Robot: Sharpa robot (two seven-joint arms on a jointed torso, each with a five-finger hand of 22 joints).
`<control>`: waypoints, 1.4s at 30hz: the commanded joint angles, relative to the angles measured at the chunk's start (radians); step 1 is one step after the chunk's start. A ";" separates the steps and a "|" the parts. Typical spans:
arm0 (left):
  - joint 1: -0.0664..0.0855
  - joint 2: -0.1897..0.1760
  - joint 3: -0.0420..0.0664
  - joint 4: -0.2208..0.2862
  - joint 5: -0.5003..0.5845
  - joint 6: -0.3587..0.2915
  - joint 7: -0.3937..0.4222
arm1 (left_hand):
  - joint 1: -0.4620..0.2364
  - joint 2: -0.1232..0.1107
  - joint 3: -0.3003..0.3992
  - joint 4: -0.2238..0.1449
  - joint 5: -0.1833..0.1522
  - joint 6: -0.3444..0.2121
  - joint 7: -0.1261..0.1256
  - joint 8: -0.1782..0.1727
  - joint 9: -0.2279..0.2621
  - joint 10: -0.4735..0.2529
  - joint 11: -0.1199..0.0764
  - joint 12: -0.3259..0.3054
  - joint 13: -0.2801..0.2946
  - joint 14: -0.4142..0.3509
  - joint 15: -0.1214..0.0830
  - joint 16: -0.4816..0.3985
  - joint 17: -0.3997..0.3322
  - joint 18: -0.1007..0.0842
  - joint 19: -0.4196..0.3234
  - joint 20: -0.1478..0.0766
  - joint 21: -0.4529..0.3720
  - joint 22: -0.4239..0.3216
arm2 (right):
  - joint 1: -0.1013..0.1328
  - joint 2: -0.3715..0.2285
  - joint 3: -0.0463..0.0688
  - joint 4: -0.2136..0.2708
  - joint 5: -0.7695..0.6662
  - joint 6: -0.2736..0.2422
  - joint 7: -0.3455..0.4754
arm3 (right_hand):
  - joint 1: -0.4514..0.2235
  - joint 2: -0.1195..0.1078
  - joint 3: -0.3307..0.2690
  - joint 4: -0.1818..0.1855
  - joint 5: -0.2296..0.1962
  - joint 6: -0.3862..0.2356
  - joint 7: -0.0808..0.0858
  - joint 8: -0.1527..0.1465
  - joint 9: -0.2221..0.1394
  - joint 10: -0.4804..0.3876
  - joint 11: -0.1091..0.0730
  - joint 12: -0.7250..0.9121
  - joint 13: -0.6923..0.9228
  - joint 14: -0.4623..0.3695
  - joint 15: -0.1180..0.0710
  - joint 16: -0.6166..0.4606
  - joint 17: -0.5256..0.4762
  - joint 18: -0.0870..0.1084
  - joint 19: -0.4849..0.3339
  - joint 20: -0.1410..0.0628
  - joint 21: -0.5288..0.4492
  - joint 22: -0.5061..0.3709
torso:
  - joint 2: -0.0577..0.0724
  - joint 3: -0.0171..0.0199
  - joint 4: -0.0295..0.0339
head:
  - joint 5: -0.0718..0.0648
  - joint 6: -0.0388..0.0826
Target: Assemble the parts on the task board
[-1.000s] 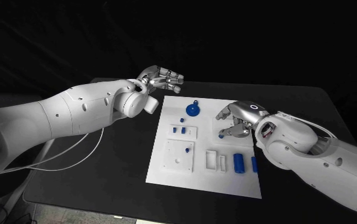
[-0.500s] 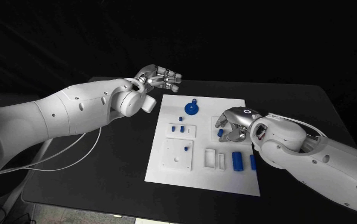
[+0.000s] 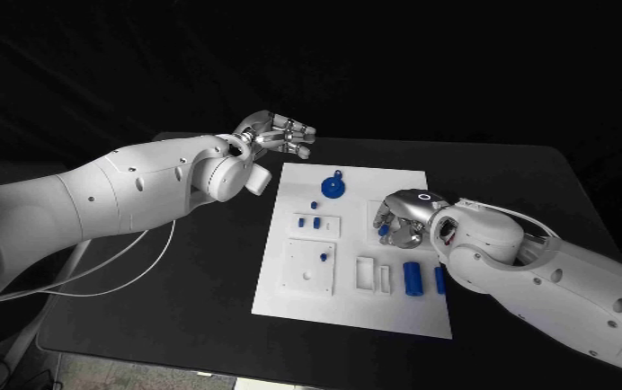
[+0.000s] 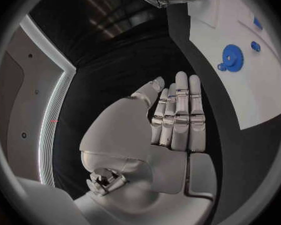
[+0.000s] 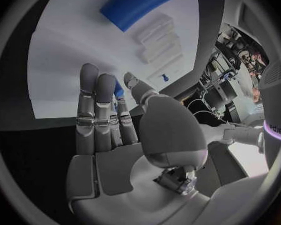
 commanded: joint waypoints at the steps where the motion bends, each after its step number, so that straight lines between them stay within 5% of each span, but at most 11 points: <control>1: 0.002 0.000 0.000 0.001 0.005 0.017 0.005 | 0.005 0.005 -0.003 -0.002 0.002 -0.004 -0.002 0.004 0.001 -0.001 -0.002 -0.006 -0.001 0.002 0.003 0.000 0.002 -0.002 0.003 0.001 -0.002 0.003 | -0.003 0.002 -0.002 -0.002 -0.020 -0.005 0.000 | -0.008 0.007 0.037 -0.006 -0.006 0.017 0.002 -0.003 0.000 0.021 -0.005 0.004 0.002 0.006 -0.005 0.006 0.002 0.000 0.039 -0.012 0.007 0.002 | 0.000 -0.0003 -0.0008 | -0.001 -0.002; 9: 0.002 -0.001 0.000 0.001 0.005 0.019 0.002 | 0.005 0.005 -0.003 -0.002 0.002 -0.004 -0.002 0.004 0.001 -0.001 -0.002 -0.006 -0.001 0.002 0.003 0.000 0.002 -0.002 0.003 0.001 -0.002 0.003 | -0.003 0.002 -0.004 -0.007 -0.038 -0.031 -0.008 | -0.015 0.017 0.141 -0.017 -0.008 0.052 0.010 -0.001 0.001 0.054 -0.013 0.003 0.002 0.014 -0.013 0.008 0.009 -0.008 0.039 -0.024 0.026 0.009 | -0.001 -0.0008 -0.0011 | -0.001 -0.002; 18: 0.002 -0.003 0.000 0.001 0.005 0.023 -0.002 | 0.003 0.006 -0.003 0.000 0.003 -0.006 -0.002 0.004 0.000 -0.003 -0.001 -0.006 -0.001 0.001 0.003 0.000 0.001 -0.002 0.002 0.002 -0.003 0.003 | -0.004 0.004 -0.004 -0.005 -0.066 -0.071 0.000 | 0.008 0.040 0.251 -0.049 -0.008 0.140 -0.002 0.000 0.005 0.145 -0.035 0.004 0.004 0.013 -0.028 0.011 0.019 -0.014 0.032 -0.037 0.052 0.037 | -0.001 -0.0007 -0.0001 | -0.003 -0.005; 33: 0.002 0.000 0.000 -0.005 0.005 0.026 -0.003 | 0.003 0.006 -0.002 0.001 0.003 -0.006 -0.001 0.004 0.001 -0.003 -0.001 -0.006 -0.001 0.001 0.003 0.000 0.001 -0.002 0.002 0.002 -0.003 0.002 | -0.007 -0.007 -0.003 0.007 -0.076 -0.133 0.000 | -0.006 0.029 0.294 -0.052 -0.007 0.180 -0.015 -0.002 0.006 0.189 -0.048 0.004 0.004 0.017 -0.039 0.012 0.033 -0.022 0.028 -0.051 0.069 0.069 | -0.001 -0.0009 -0.0002 | -0.003 -0.006; 42: 0.002 0.002 0.000 -0.018 0.005 0.026 -0.005 | 0.004 0.005 -0.001 0.000 0.008 -0.007 -0.001 0.004 0.001 -0.003 -0.001 -0.006 -0.001 0.001 0.003 0.000 0.001 -0.002 0.002 0.002 -0.003 0.001 | -0.005 -0.037 0.027 0.067 -0.062 -0.113 -0.001 | -0.008 0.028 0.295 -0.054 -0.007 0.184 -0.016 -0.002 0.006 0.191 -0.049 0.004 0.004 0.017 -0.041 0.010 0.035 -0.021 0.028 -0.052 0.069 0.074 | -0.002 -0.0016 -0.0023 | 0.002 -0.004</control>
